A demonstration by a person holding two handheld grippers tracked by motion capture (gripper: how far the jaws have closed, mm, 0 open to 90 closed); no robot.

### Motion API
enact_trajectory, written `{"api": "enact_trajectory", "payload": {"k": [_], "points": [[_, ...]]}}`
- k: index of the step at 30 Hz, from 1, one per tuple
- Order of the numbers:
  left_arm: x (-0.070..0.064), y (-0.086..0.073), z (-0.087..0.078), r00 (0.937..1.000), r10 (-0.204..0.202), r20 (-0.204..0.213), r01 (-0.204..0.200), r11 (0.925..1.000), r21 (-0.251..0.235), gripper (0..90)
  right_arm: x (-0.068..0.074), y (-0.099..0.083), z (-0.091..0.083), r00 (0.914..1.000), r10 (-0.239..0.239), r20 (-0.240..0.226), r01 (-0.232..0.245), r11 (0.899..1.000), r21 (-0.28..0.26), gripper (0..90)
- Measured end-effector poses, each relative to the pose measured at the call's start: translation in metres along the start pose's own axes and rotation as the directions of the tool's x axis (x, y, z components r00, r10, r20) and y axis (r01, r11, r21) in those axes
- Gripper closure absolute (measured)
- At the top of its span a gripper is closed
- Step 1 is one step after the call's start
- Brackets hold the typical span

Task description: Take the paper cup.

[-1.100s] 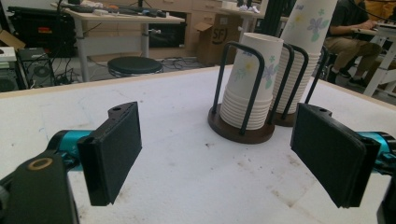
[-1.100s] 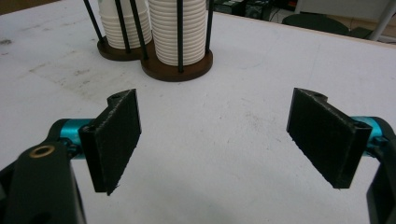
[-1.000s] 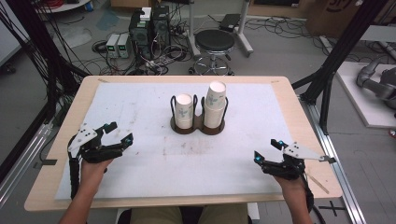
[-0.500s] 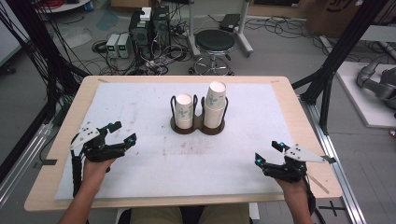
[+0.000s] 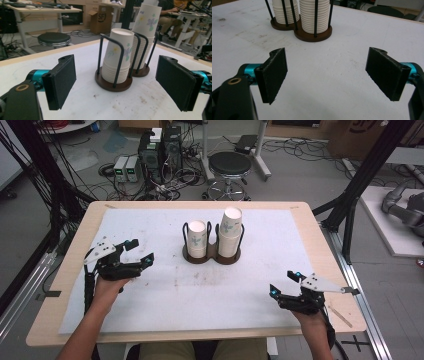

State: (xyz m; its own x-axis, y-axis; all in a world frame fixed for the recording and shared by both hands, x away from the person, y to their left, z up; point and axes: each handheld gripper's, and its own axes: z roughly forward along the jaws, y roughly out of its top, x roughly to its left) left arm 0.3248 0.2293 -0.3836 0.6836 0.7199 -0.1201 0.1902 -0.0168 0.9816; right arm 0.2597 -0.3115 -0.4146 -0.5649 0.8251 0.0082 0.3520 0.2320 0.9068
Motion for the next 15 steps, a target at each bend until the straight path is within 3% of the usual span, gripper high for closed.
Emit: {"api": "enact_trajectory", "payload": {"k": [1, 9, 15], "points": [[0.0, 0.008, 0.007, 0.9997, 0.005, 0.024, -0.005, 1.0, 0.007, 16.5, 0.001, 0.0, 0.0, 1.0, 0.001, -0.001, -0.001, 1.0, 0.002, 18.1], [0.001, 0.042, 0.036, 0.995, 0.048, 0.088, -0.051, 0.998, 0.035, 16.7, 0.002, 0.001, 0.002, 1.0, -0.001, -0.006, 0.001, 1.0, 0.007, 18.1], [0.001, 0.056, 0.053, 0.9909, 0.052, 0.124, -0.057, 0.9976, 0.039, 16.7, 0.002, 0.001, 0.002, 1.0, 0.001, -0.008, -0.001, 1.0, 0.013, 18.1]]}}
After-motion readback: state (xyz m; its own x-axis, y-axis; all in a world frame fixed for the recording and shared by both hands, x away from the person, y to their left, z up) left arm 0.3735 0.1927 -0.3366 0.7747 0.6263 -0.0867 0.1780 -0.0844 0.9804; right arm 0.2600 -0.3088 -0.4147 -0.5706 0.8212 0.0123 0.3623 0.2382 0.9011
